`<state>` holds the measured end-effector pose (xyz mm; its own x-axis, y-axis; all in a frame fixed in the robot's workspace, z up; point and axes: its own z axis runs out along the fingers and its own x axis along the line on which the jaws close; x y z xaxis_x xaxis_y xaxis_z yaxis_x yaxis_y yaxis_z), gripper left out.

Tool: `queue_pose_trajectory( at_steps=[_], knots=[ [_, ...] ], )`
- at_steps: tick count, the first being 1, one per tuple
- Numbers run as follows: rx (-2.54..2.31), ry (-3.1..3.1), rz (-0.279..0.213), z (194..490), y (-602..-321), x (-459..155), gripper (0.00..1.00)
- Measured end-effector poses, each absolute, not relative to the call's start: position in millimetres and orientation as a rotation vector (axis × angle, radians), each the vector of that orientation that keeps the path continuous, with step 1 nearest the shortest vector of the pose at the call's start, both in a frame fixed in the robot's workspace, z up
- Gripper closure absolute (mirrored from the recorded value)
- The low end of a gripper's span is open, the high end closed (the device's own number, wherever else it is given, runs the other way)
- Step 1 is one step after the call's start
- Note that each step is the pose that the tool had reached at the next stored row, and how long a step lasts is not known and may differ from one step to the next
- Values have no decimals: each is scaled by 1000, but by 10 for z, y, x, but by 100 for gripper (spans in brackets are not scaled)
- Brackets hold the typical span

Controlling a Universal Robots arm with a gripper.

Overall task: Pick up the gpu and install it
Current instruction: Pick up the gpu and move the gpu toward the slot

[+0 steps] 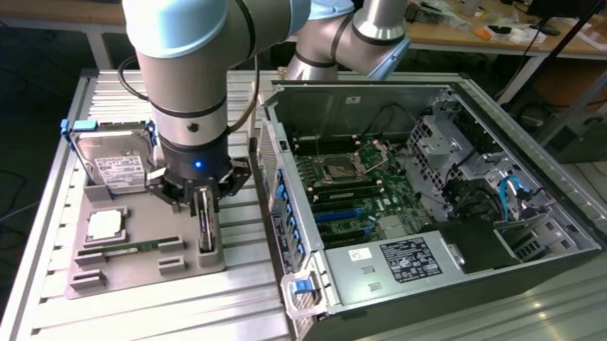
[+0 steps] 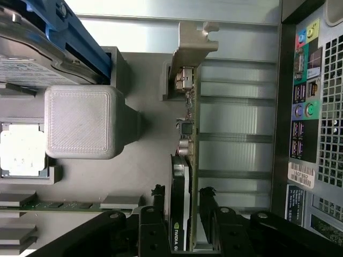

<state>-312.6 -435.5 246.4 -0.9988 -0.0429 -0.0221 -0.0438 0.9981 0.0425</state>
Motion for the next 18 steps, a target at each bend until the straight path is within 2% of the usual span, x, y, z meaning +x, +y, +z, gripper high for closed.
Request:
queue_pose_trajectory(
  at_steps=[11, 14, 15, 18],
  knots=[
    [-68, 3119, 67, 2462, -4355, -3140, 60],
    [-68, 3119, 67, 2462, -4355, -3139, 62],
    [-68, 3119, 67, 2462, -4354, -3140, 69],
    [-68, 3119, 67, 2462, -4355, -3139, 71]
  ],
)
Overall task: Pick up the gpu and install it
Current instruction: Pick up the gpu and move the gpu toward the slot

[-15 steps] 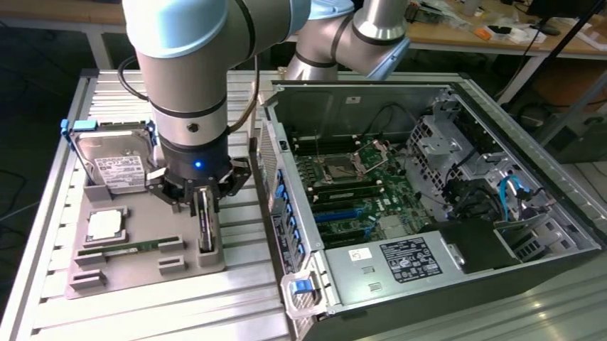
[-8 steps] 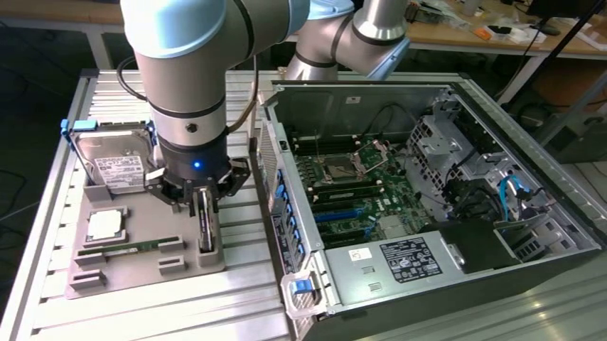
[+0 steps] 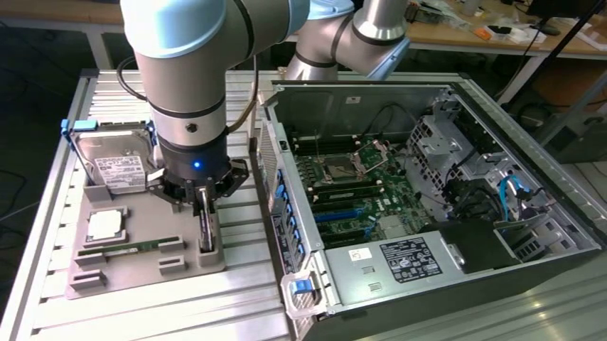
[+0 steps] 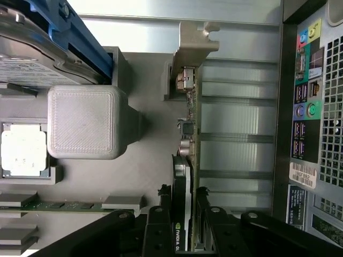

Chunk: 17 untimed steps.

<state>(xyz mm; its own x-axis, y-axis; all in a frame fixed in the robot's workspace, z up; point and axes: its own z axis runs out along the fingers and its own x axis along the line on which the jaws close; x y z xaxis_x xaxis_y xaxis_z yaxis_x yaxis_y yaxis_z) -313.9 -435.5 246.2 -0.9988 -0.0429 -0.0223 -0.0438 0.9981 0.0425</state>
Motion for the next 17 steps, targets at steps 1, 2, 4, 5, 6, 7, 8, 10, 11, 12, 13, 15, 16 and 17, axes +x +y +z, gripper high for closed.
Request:
queue_pose_trajectory(
  at_steps=[1, 2, 4, 5, 6, 7, 8, 10, 11, 12, 13, 15, 16, 17],
  knots=[
    [-68, 3119, 67, 2462, -4354, -3140, 71],
    [-68, 3119, 67, 2462, -4355, -3140, 73],
    [-68, 3119, 67, 2462, -4355, -3139, 73],
    [-68, 3119, 67, 2462, -4355, -3140, 73],
    [-68, 3119, 67, 2462, -4355, -3140, 73],
    [-68, 3119, 67, 2462, -4354, -3140, 73],
    [-68, 3119, 67, 2462, -4355, -3140, 73],
    [-68, 3119, 67, 2462, -4354, -3140, 73],
    [-68, 3119, 67, 2462, -4354, -3140, 73],
    [-68, 3119, 67, 2462, -4355, -3139, 73],
    [-68, 3119, 67, 2462, -4355, -3140, 73],
    [-68, 3119, 67, 2462, -4355, -3139, 73],
    [-68, 3119, 67, 2462, -4355, -3140, 73],
    [-68, 3119, 67, 2462, -4354, -3140, 73]
  ],
)
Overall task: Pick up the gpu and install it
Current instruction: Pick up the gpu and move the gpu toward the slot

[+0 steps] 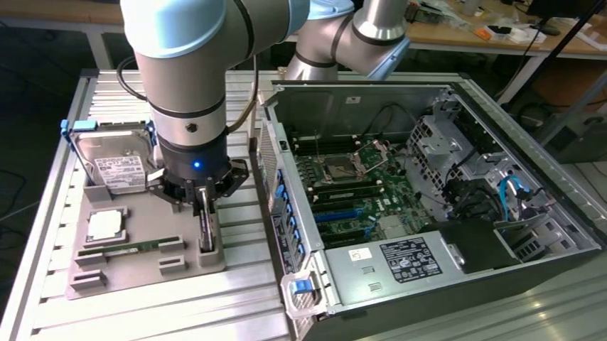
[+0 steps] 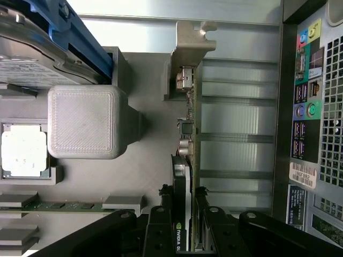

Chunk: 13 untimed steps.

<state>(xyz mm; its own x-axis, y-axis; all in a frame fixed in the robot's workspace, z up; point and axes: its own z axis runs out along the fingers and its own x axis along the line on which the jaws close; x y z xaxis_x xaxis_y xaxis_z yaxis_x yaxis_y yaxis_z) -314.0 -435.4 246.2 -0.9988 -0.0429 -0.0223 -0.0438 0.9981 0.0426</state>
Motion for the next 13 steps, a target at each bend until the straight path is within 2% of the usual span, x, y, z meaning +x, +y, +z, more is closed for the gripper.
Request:
queue_pose_trajectory(
  at_steps=[7, 13],
  knots=[
    [-68, 3119, 67, 2477, -4355, -3140, 73],
    [-68, 3119, 67, 2618, -4354, -3140, 73]
  ],
)
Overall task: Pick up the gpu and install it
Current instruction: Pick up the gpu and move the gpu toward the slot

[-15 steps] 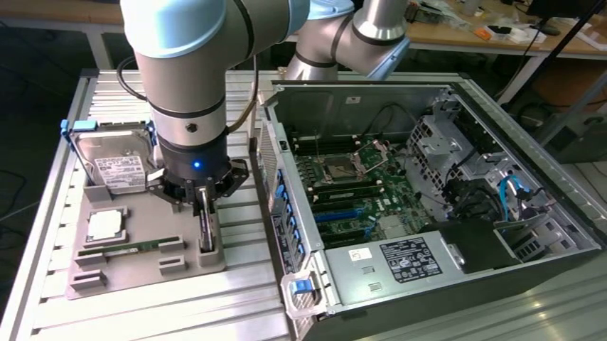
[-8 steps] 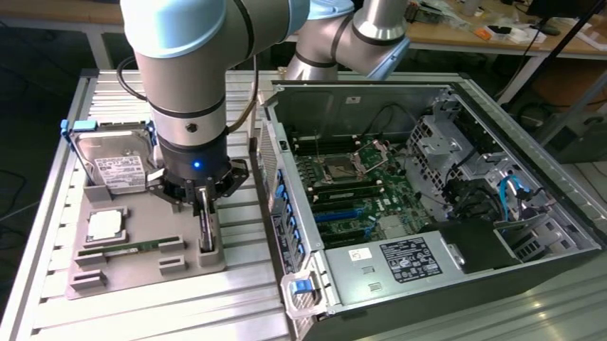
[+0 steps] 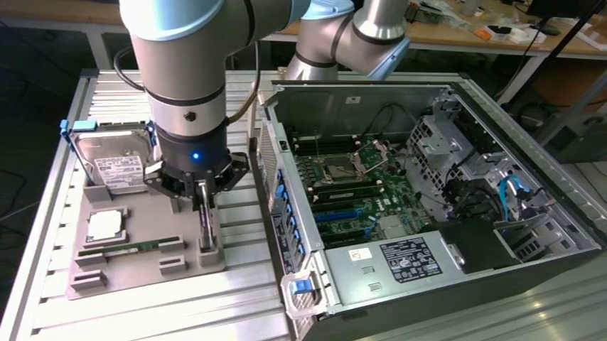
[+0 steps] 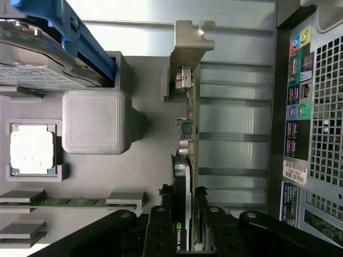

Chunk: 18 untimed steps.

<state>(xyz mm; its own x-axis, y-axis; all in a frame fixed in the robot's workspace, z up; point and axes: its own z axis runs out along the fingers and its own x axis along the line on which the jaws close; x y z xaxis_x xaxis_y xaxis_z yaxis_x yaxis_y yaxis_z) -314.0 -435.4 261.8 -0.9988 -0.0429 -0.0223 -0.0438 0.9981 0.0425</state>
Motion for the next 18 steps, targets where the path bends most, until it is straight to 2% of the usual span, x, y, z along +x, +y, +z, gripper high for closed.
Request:
queue_pose_trajectory(
  at_steps=[8, 18],
  knots=[
    [-68, 3119, 67, 2855, -4354, -3140, 73],
    [-68, 3118, 68, 2865, -4355, -3140, 73]
  ],
)
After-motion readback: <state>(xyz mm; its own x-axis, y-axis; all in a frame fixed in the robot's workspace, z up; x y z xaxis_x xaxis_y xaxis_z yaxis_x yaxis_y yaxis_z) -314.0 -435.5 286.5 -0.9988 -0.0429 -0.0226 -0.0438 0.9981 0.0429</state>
